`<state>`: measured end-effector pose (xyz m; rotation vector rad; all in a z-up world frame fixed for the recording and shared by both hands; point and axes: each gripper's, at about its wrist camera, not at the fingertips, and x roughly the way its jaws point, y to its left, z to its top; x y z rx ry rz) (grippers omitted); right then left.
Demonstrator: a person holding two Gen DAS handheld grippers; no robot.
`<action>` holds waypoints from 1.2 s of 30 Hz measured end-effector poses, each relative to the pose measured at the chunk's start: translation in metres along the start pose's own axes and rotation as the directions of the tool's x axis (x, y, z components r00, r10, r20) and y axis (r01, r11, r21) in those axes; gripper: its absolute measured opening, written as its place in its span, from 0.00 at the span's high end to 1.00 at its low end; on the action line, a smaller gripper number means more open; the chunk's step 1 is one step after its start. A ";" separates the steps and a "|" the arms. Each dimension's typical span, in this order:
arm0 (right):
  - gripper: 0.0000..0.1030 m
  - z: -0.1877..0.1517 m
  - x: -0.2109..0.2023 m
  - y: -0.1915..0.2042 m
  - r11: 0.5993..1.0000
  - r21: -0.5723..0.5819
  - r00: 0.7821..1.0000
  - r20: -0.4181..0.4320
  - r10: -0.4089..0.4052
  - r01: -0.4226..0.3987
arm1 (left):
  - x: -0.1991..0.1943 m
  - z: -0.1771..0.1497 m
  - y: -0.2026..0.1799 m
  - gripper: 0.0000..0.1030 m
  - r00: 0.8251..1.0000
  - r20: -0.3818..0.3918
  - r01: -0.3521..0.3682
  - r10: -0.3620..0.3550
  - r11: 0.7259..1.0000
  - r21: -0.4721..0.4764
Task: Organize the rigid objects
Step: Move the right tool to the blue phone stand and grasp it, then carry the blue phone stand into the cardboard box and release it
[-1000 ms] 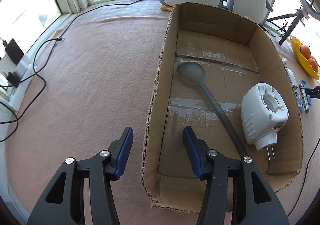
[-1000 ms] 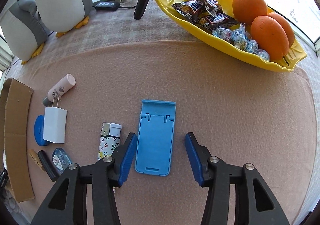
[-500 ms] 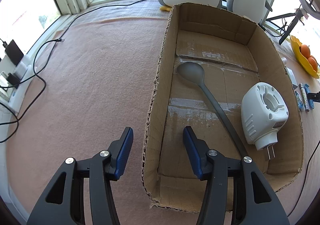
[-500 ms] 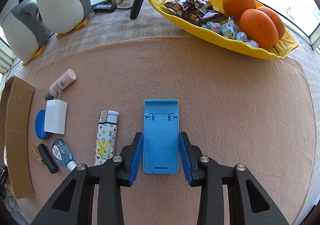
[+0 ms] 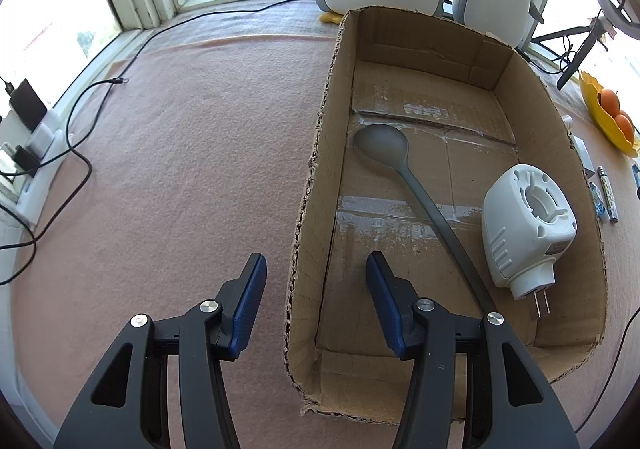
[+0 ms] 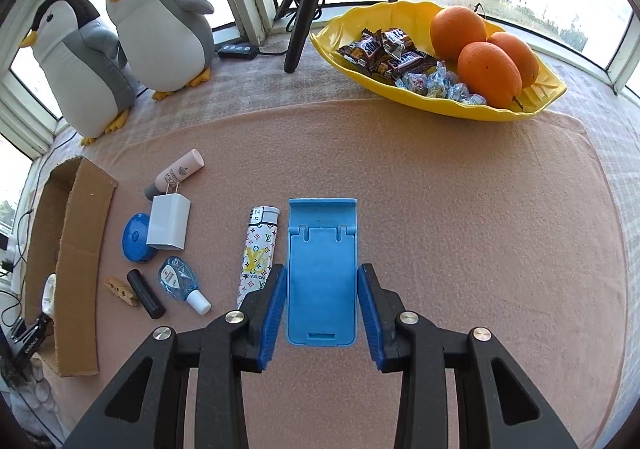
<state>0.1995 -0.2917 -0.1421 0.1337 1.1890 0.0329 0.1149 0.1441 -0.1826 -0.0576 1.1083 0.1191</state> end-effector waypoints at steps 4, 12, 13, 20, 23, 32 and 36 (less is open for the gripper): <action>0.68 -0.005 -0.022 0.022 0.999 -0.036 0.999 0.038 0.030 -0.029 | 0.000 0.000 0.000 0.49 1.000 0.000 0.000 0.000 1.000 0.000; 0.68 -0.009 -0.055 0.091 0.983 -0.157 0.989 0.099 0.110 -0.093 | -0.001 0.000 -0.002 0.49 1.000 0.007 -0.001 0.001 1.000 0.002; 0.68 -0.011 -0.057 0.100 0.979 -0.175 0.988 0.099 0.122 -0.103 | -0.001 0.000 -0.002 0.49 1.000 0.008 -0.002 0.002 1.000 0.004; 0.68 -0.025 -0.062 0.164 0.941 -0.288 0.975 0.078 0.210 -0.179 | -0.001 -0.001 -0.001 0.49 1.000 0.013 0.004 -0.004 1.000 0.002; 0.68 -0.032 -0.059 0.190 0.922 -0.327 0.969 0.058 0.239 -0.208 | -0.001 -0.002 0.000 0.49 1.000 0.015 0.006 -0.006 1.000 -0.002; 0.68 -0.037 -0.039 0.241 0.891 -0.382 0.962 0.019 0.273 -0.246 | -0.001 -0.002 0.001 0.49 1.000 0.018 0.010 -0.010 1.000 -0.006; 0.68 -0.032 -0.027 0.251 0.894 -0.361 0.957 0.013 0.288 -0.264 | -0.001 -0.002 0.001 0.49 1.000 0.019 0.011 -0.011 1.000 -0.010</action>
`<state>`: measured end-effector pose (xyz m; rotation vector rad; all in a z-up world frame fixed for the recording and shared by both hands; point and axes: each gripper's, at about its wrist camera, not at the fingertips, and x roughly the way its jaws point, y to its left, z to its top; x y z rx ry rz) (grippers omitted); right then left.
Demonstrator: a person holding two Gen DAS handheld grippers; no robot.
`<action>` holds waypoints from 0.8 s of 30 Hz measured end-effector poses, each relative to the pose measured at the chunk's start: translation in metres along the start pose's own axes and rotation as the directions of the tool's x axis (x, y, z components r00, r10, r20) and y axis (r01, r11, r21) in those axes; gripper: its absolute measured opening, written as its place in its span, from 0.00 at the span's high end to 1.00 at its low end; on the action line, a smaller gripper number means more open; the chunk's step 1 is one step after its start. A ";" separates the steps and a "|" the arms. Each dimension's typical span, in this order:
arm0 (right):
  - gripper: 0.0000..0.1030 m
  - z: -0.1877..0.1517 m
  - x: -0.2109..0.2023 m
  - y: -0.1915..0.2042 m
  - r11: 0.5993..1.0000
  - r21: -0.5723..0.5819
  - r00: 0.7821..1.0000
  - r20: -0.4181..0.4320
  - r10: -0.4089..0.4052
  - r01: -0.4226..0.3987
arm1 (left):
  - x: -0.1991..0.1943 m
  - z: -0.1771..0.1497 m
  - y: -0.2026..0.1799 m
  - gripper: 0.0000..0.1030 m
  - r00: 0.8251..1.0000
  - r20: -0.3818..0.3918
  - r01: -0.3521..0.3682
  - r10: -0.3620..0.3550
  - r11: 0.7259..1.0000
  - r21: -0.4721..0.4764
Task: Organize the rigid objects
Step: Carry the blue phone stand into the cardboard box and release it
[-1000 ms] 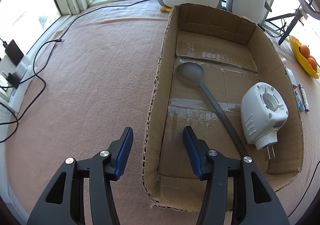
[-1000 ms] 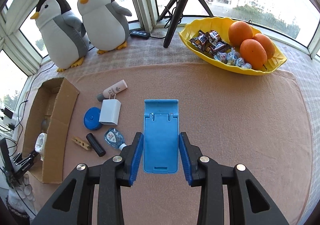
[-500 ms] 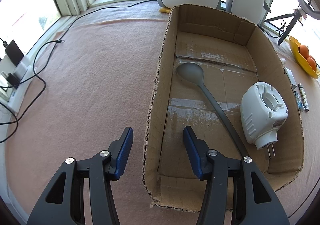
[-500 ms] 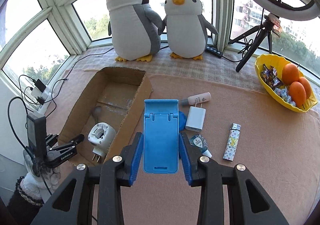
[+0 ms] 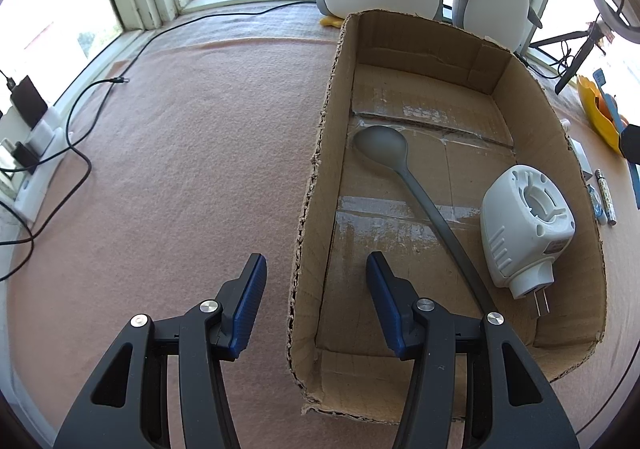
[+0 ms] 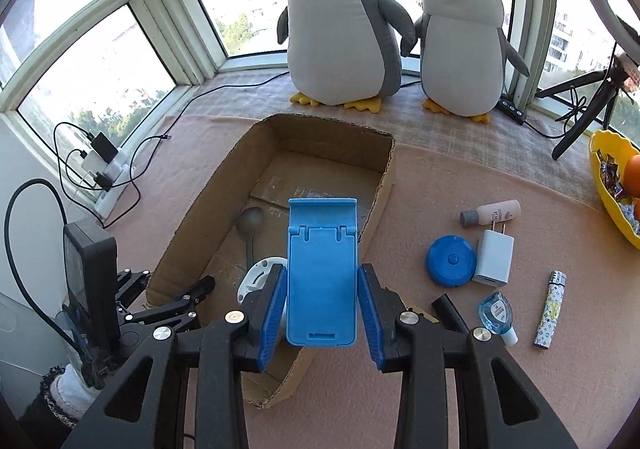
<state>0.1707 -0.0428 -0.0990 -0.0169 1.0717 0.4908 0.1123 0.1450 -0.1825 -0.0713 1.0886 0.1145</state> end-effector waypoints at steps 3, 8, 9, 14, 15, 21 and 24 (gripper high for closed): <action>0.68 0.006 0.010 0.003 1.000 0.018 1.000 0.005 0.011 -0.011 | 0.000 0.000 0.000 0.49 1.000 0.000 0.001 -0.001 1.000 0.000; 0.68 0.016 0.026 0.015 1.000 0.008 1.000 -0.003 0.011 -0.011 | 0.000 0.000 0.000 0.49 1.000 0.001 0.001 -0.001 1.000 -0.001; 0.68 0.017 0.029 0.018 1.000 0.000 1.000 -0.006 0.007 -0.007 | 0.000 0.000 0.000 0.49 1.000 0.001 0.001 -0.001 1.000 -0.001; 0.68 0.024 0.041 0.026 1.000 -0.022 1.000 -0.013 -0.006 0.006 | 0.000 0.000 0.000 0.49 1.000 0.000 0.001 -0.001 1.000 -0.001; 0.68 0.025 0.042 0.027 1.000 -0.025 1.000 -0.012 -0.009 0.009 | 0.000 0.000 0.000 0.49 1.000 0.001 0.001 -0.001 1.000 -0.001; 0.68 0.027 0.047 0.028 1.000 -0.027 1.000 -0.010 0.000 -0.001 | 0.000 0.000 0.000 0.49 1.000 0.001 0.001 -0.001 1.000 -0.002; 0.58 0.027 0.046 0.026 1.000 -0.021 1.000 -0.004 0.005 -0.005 | 0.000 0.000 0.001 0.49 1.000 0.001 0.001 -0.001 1.000 -0.001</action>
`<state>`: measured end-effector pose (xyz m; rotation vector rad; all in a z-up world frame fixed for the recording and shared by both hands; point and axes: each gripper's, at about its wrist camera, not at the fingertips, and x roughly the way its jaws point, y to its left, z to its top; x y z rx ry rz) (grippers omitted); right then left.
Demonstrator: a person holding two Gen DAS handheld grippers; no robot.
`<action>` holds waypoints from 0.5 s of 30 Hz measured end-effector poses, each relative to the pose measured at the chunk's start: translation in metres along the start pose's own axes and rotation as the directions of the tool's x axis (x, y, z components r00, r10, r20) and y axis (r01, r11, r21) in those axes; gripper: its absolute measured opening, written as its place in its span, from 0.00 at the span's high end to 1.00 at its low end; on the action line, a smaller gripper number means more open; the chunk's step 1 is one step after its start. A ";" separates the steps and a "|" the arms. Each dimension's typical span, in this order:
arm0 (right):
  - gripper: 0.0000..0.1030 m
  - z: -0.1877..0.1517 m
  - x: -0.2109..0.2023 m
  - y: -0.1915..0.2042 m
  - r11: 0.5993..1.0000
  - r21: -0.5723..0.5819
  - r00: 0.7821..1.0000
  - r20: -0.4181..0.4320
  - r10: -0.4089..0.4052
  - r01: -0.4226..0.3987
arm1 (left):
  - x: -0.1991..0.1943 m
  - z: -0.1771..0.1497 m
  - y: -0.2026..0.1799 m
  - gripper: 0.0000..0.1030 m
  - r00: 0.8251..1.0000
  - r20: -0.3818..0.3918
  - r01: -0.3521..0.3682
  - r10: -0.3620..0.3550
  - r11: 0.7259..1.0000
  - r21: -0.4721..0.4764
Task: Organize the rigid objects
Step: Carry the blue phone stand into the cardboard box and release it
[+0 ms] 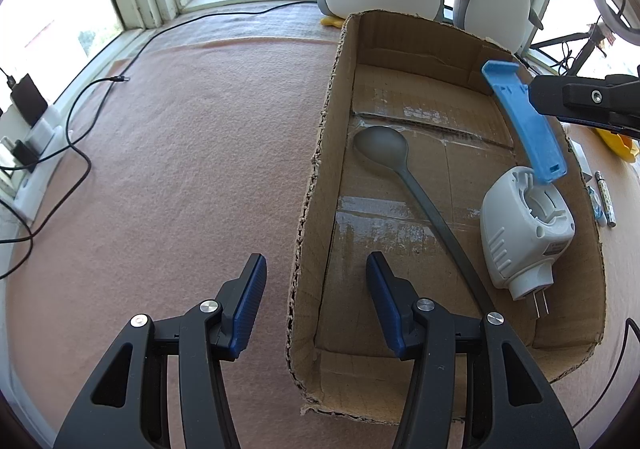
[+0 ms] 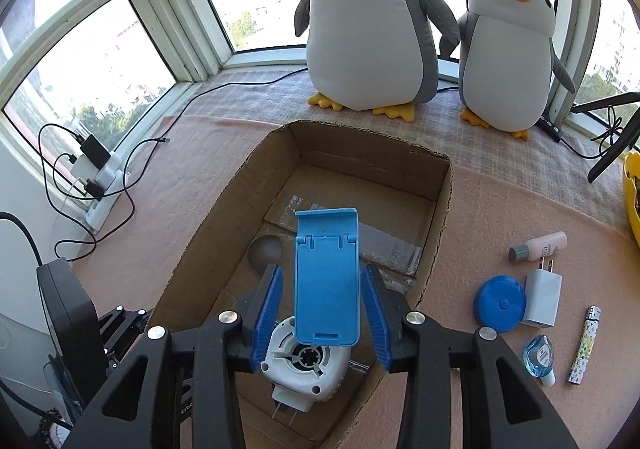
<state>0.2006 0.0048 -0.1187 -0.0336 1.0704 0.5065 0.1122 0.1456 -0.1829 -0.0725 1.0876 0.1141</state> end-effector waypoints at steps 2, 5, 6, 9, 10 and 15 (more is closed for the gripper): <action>0.48 0.000 -0.003 -0.001 1.000 0.003 1.000 0.012 0.003 -0.004 | 0.000 0.000 0.000 0.49 1.000 0.000 0.000 0.000 1.000 -0.001; 0.47 0.002 -0.008 -0.001 1.000 -0.003 1.000 0.025 0.000 0.000 | 0.000 0.000 0.000 0.49 1.000 0.000 -0.001 0.001 1.000 0.000; 0.47 0.002 -0.009 -0.001 1.000 -0.004 1.000 0.027 -0.001 0.001 | 0.000 0.000 0.000 0.49 1.000 0.000 0.000 0.000 1.000 0.000; 0.46 0.002 -0.012 -0.001 1.000 -0.010 0.999 0.035 -0.006 0.006 | 0.001 0.000 0.000 0.49 1.000 0.001 -0.002 0.002 1.000 0.000; 0.46 0.001 -0.014 -0.002 1.000 -0.009 0.999 0.036 -0.006 0.006 | 0.000 -0.001 0.000 0.49 1.000 0.000 -0.001 0.001 1.000 0.000; 0.45 -0.002 -0.021 -0.010 1.000 -0.003 0.999 0.038 0.003 -0.003 | 0.001 0.000 0.000 0.49 1.000 0.001 -0.001 0.001 1.000 0.001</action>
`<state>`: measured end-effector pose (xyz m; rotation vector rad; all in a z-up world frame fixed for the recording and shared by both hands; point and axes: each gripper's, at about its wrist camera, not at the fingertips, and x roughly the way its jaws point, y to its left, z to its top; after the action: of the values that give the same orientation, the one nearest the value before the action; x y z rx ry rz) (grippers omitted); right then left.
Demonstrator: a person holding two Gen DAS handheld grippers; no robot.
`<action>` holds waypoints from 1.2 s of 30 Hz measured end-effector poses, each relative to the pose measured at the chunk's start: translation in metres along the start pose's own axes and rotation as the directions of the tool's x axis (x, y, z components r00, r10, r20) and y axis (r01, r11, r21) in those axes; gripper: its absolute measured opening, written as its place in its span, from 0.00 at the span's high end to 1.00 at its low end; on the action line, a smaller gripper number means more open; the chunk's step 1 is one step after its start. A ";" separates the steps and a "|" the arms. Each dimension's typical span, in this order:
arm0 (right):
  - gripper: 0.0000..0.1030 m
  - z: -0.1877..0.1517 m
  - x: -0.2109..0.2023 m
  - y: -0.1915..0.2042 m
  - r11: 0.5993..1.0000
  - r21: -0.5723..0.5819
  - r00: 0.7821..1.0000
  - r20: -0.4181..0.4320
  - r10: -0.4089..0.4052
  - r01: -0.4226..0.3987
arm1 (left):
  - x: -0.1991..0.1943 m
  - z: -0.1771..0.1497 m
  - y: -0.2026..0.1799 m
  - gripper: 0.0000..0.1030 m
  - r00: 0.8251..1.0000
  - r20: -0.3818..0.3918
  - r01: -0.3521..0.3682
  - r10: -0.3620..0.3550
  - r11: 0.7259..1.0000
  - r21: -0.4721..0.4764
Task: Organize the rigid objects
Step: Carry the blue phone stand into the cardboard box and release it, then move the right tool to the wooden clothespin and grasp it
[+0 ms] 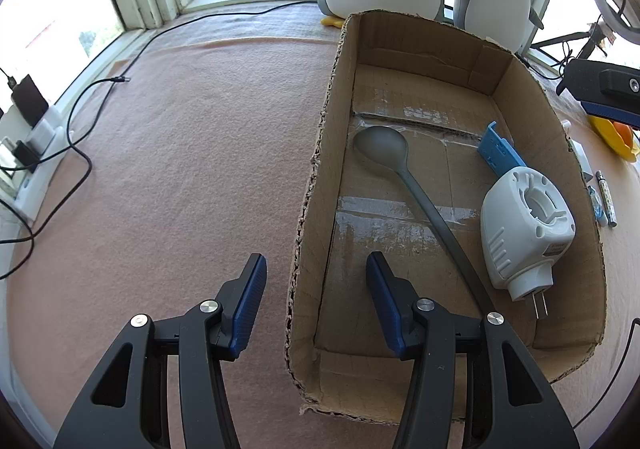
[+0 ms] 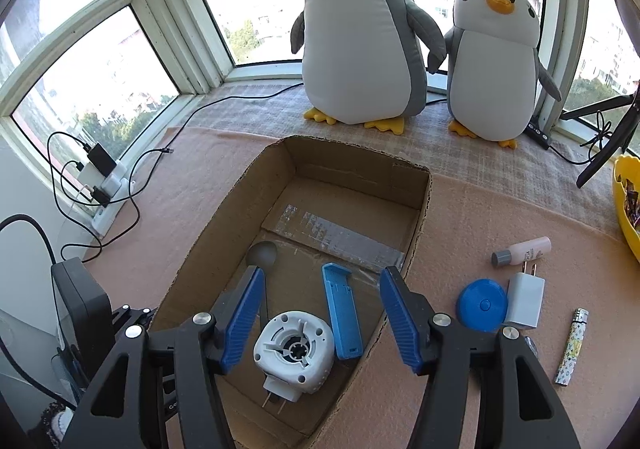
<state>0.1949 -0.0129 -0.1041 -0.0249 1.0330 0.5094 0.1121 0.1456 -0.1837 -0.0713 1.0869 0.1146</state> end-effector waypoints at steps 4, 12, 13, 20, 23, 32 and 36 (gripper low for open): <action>0.43 -0.004 -0.009 -0.014 1.000 0.016 1.000 0.005 0.023 -0.024 | 0.000 0.000 0.000 0.49 1.000 0.000 0.000 0.000 1.000 -0.001; 0.42 -0.014 -0.032 -0.051 0.998 0.058 0.999 0.028 0.015 -0.017 | 0.000 0.000 0.000 0.49 1.000 0.000 -0.001 0.001 1.000 0.001; 0.42 -0.015 -0.034 -0.057 0.998 0.066 0.999 0.029 0.017 -0.019 | 0.000 0.000 0.000 0.49 1.000 0.000 -0.001 0.001 1.000 0.000; 0.42 -0.030 -0.043 -0.086 0.998 0.056 1.000 0.003 0.017 -0.017 | 0.000 0.000 0.001 0.49 1.000 0.000 -0.002 0.002 1.000 0.001; 0.42 -0.038 -0.040 -0.092 0.999 0.024 0.999 -0.024 0.036 -0.035 | -0.001 0.000 0.001 0.49 1.000 0.000 -0.003 0.003 1.000 0.001; 0.57 -0.052 -0.017 -0.072 0.978 -0.190 0.989 -0.136 0.063 -0.088 | -0.002 -0.001 0.003 0.49 1.000 -0.001 -0.002 0.002 1.000 -0.005; 0.64 -0.054 -0.004 -0.062 0.959 -0.274 0.983 -0.180 0.028 -0.077 | -0.002 -0.001 0.004 0.49 1.000 -0.002 -0.002 0.002 1.000 -0.007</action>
<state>0.1749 -0.0830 -0.1421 -0.2993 1.1279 0.7092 0.1100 0.1488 -0.1825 -0.0763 1.0889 0.1199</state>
